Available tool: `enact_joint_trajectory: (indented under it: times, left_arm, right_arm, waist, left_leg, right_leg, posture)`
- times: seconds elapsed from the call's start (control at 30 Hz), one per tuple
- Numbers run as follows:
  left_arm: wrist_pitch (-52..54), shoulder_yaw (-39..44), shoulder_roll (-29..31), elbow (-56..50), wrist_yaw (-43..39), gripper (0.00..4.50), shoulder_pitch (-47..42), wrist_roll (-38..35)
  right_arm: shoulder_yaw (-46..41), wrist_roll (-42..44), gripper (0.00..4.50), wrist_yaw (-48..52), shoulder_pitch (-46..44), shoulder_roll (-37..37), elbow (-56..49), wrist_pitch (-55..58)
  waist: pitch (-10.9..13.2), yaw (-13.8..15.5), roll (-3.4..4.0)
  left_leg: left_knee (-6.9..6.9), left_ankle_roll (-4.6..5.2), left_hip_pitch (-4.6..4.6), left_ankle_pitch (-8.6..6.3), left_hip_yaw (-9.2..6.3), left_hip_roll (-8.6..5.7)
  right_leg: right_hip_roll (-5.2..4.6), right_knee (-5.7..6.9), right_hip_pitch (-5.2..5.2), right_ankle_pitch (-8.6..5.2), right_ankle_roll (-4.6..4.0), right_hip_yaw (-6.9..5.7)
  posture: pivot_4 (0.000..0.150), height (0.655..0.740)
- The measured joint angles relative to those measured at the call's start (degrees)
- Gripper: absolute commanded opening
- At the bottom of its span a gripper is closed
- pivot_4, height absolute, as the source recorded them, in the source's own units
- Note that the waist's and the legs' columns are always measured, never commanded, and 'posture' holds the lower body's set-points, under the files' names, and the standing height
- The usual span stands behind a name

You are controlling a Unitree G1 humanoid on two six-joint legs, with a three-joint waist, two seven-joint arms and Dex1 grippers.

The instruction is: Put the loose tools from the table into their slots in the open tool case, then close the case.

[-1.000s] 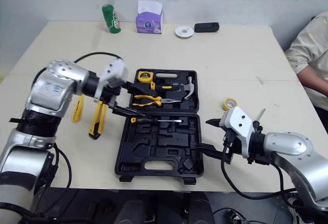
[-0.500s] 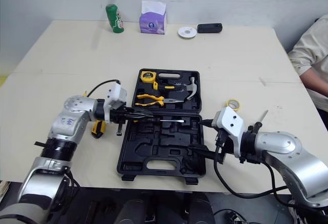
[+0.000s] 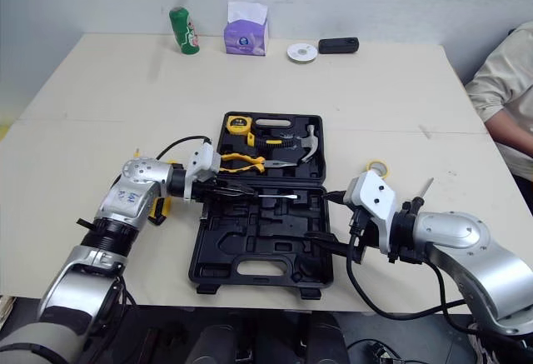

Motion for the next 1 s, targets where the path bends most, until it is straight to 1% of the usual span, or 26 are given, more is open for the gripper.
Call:
enact_joint_trajectory:
  times: [0.27, 0.47, 0.6, 0.77, 1.0]
  left_arm:
    - [-3.43, -1.71, -0.02, 0.84, 2.11, 0.02, -0.25, 2.11]
    - [-4.07, -3.64, 0.77, 1.26, 1.70, 0.02, -0.98, 3.65]
    - [-2.54, -5.03, 0.97, 1.21, 1.56, 0.02, -1.92, 5.01]
    - [-3.43, -7.36, 0.82, 2.29, 2.27, 0.02, -3.56, 7.31]
    - [-3.34, -7.60, 0.81, 3.17, 2.36, 0.02, -3.79, 7.40]
  right_arm:
    - [0.08, -0.18, 4.50, -0.83, 0.51, 0.74, -0.01, 0.00]
    - [0.08, -0.13, 4.50, -2.17, 1.61, 2.11, -0.02, 0.03]
    - [-0.06, -0.09, 4.50, -3.07, 1.94, 2.40, -0.02, 0.03]
    - [-0.06, -0.17, 4.50, -3.64, 2.44, 2.41, -0.02, 0.02]
    - [-0.05, -0.41, 4.50, -3.90, 3.61, 2.41, -0.02, -0.09]
  waist:
    - [-0.22, 0.05, 0.00]
    - [-0.76, -0.03, -0.04]
    - [-0.82, 0.02, -0.04]
    - [-1.55, 0.06, 0.36]
    - [-1.80, 0.06, 0.61]
  left_leg:
    - [0.00, 0.00, 0.10, 0.00, -0.01, 0.01]
    - [-0.01, -0.03, 0.28, -0.08, -0.01, 0.06]
    - [-0.10, -0.06, 1.02, -0.40, -0.03, 0.21]
    - [-0.08, -0.01, 1.08, -0.58, -0.02, 0.23]
    - [-0.07, 0.02, 1.13, -0.60, -0.02, 0.23]
  right_leg:
    - [-0.06, 0.00, 0.09, 0.00, 0.00, 0.01]
    - [-0.13, -0.05, 0.26, 0.00, 0.00, 0.04]
    - [-0.10, -0.48, 0.97, -0.06, -0.09, -0.01]
    - [-0.15, -0.62, 1.05, -0.05, -0.06, 0.00]
    - [-0.21, -0.57, 1.07, -0.05, -0.06, 0.02]
  posture:
    - [0.150, 0.7278]
    - [0.150, 0.7278]
    - [0.150, 0.7278]
    - [0.150, 0.7278]
    - [0.150, 0.7278]
